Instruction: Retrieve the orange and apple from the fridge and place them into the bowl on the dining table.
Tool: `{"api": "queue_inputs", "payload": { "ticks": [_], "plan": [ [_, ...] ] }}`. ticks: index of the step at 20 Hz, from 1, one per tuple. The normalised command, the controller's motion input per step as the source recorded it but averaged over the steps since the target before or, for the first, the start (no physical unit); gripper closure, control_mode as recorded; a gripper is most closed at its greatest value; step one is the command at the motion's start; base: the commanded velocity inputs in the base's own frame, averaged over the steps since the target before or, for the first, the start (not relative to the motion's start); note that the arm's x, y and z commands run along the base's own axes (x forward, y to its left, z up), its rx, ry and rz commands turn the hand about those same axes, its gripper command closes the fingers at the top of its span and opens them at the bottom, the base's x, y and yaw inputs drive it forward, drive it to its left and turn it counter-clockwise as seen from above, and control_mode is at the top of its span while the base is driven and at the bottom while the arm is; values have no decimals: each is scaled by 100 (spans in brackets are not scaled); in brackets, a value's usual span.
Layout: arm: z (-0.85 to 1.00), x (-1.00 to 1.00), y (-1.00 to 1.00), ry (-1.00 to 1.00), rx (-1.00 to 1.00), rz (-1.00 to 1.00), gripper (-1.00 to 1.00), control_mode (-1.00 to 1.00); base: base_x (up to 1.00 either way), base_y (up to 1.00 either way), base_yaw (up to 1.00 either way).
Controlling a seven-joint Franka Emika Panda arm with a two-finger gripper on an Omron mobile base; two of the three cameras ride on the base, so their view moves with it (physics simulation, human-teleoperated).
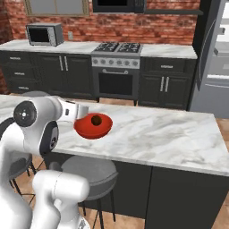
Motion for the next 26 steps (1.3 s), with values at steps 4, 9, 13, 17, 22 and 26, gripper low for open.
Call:
{"api": "queue_inputs", "payload": {
  "ticks": [4, 9, 13, 17, 22, 26],
  "plan": [
    [23, -67, 0, 10, -5, 0, -100, -100, 0, 0, 0],
    [0, -55, 0, 1, -3, 0, -100, -100, 0, 0, 0],
    [0, -1, 0, 0, 0, 0, -100, 100, -1, 0, 0],
    [0, 0, 0, 0, 0, 0, -100, 100, -20, -53, -3],
    [0, 0, 0, 0, 0, 0, -100, 100, -29, -100, -21],
    [0, 0, 0, 0, 0, 0, -100, 100, -9, -100, -28]
  ]
}}
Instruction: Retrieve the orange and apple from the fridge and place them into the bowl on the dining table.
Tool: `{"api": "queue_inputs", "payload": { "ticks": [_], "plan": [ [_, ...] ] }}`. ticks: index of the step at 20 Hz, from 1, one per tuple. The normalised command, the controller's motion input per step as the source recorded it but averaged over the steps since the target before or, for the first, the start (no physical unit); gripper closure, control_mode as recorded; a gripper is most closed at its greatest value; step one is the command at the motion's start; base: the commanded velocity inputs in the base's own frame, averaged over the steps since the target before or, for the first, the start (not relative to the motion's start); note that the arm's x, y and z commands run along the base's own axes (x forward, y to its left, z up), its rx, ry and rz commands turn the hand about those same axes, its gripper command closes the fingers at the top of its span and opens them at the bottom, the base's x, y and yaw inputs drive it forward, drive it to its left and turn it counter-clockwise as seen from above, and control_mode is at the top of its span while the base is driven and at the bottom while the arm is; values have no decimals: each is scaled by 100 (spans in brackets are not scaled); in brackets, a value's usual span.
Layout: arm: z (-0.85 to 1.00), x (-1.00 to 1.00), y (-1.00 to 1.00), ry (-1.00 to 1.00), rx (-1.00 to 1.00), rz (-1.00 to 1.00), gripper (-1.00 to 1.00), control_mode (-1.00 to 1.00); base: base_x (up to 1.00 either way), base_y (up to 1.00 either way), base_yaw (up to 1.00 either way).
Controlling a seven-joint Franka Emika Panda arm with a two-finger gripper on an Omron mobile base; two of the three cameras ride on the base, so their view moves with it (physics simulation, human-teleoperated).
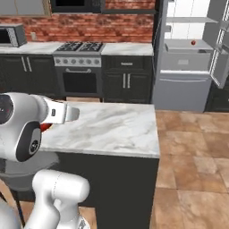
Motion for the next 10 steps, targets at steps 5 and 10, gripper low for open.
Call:
{"api": "queue_inputs", "payload": {
  "ticks": [5, 10],
  "plan": [
    [0, 0, 0, 0, 0, 0, -100, 100, 0, -100, -20],
    [0, 0, 0, 0, 0, 0, -100, 100, 10, -100, -19]
  ]
}}
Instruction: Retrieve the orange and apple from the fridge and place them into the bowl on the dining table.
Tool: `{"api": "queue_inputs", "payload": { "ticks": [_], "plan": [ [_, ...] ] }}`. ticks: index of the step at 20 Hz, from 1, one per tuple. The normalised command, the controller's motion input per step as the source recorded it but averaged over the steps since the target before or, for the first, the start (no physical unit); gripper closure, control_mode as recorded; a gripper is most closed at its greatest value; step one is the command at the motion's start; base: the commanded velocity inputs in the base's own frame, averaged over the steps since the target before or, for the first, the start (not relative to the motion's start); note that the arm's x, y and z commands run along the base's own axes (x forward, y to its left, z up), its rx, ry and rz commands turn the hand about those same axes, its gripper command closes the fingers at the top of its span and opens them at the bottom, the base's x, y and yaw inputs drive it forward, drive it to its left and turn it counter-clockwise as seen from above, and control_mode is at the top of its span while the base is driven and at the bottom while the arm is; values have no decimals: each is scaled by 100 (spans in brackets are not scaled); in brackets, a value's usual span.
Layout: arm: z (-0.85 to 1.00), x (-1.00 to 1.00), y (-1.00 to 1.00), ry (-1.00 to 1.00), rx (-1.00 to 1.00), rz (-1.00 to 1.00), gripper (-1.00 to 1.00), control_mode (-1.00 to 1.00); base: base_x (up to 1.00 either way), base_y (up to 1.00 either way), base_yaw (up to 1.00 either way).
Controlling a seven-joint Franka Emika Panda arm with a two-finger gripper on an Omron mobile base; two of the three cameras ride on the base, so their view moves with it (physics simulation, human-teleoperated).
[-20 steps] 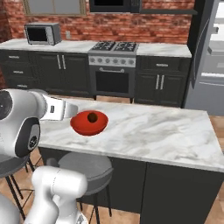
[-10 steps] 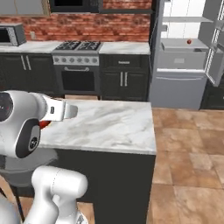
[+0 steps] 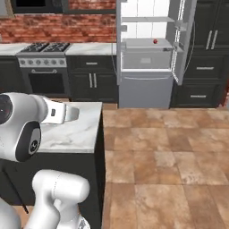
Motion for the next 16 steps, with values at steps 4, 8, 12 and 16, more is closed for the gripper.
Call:
{"api": "queue_inputs", "payload": {
  "ticks": [4, 8, 12, 16],
  "plan": [
    [0, 0, 0, 0, 0, 0, -100, 100, 34, -100, -10],
    [0, 0, 0, 0, 0, 0, -100, 100, 32, -100, -2],
    [0, 0, 0, 0, 0, 0, -100, 100, 49, -100, 2],
    [0, 0, 0, 0, 0, 0, -100, 100, 90, -89, 5]
  ]
}}
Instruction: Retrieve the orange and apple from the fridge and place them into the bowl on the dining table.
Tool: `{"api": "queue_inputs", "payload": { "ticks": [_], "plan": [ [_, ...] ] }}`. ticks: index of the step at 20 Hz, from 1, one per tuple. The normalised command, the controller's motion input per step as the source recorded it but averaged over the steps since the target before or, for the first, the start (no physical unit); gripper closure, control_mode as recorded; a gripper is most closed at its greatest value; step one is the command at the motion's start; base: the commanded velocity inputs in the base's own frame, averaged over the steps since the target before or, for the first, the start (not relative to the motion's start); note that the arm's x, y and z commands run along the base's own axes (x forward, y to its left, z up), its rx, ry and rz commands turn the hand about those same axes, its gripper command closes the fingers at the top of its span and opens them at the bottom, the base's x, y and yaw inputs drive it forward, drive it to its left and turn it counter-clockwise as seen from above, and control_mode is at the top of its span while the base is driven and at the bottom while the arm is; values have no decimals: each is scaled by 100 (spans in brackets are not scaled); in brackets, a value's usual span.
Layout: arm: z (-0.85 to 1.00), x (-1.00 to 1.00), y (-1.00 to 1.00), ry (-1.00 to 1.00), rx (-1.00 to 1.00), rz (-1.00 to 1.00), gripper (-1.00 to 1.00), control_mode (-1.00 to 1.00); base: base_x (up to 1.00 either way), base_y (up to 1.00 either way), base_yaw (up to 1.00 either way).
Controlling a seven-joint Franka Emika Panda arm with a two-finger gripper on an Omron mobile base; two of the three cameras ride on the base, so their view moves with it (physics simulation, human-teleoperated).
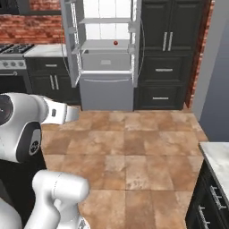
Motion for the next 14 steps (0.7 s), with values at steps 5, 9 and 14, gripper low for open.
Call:
{"api": "queue_inputs", "payload": {
  "ticks": [5, 9, 14],
  "plan": [
    [0, 0, 0, 0, 0, 0, -100, 100, 100, -6, 7],
    [0, 0, 0, 0, 0, 0, -100, 100, 100, 35, 7],
    [0, 0, 0, 0, 0, 0, -100, 100, 100, 26, 8]
  ]
}}
